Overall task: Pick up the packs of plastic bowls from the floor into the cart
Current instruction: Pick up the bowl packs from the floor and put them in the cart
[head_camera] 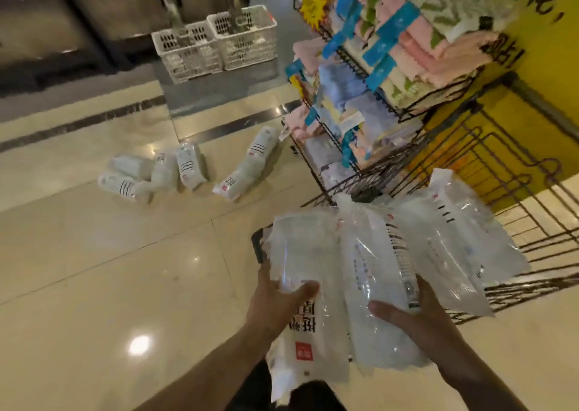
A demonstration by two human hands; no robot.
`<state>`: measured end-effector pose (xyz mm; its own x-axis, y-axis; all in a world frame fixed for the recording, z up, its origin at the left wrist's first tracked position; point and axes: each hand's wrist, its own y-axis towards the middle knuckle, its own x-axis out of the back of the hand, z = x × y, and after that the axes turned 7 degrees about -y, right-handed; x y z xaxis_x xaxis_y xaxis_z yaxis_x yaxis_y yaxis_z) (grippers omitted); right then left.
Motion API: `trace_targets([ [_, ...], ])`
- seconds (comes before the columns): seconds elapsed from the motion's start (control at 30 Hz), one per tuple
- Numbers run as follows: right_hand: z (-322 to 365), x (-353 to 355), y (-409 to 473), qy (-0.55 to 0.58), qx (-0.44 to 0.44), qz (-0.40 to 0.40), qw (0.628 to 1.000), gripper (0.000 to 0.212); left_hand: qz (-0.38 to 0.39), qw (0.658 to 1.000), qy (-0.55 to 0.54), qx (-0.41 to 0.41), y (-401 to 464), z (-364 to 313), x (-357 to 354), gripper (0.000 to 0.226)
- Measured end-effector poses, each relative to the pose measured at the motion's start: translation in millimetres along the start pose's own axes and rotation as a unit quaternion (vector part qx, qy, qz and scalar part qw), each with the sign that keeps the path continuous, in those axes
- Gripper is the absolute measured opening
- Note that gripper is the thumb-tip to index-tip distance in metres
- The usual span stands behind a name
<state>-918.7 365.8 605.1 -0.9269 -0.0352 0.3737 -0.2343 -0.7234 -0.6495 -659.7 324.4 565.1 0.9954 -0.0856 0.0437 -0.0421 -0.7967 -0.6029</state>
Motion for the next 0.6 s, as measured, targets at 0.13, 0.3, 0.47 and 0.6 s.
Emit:
trace_targets([
  [0.13, 3.7, 10.5, 9.1, -0.043, 0.016, -0.001, 0.999, 0.097, -0.041, 0.999, -0.031, 0.014, -3.2, 8.9, -12.5, 0.094],
  [0.3, 12.4, 16.3, 17.8, -0.104, 0.045, -0.016, 0.993, 0.115, -0.028, 0.999, -0.042, 0.000, 5.3, 12.2, -18.7, 0.101],
  [0.47, 0.9, 7.3, 24.9, -0.157, 0.030, -0.019, 0.987, 0.117, 0.048, 0.996, 0.028, 0.075, 3.7, 22.1, -17.1, 0.124],
  [0.6, -3.4, 0.6, 24.7, -0.196, 0.015, -0.024, 0.980, 0.089, 0.017, 0.994, 0.044, 0.100, -0.6, 33.4, -3.6, 0.103],
])
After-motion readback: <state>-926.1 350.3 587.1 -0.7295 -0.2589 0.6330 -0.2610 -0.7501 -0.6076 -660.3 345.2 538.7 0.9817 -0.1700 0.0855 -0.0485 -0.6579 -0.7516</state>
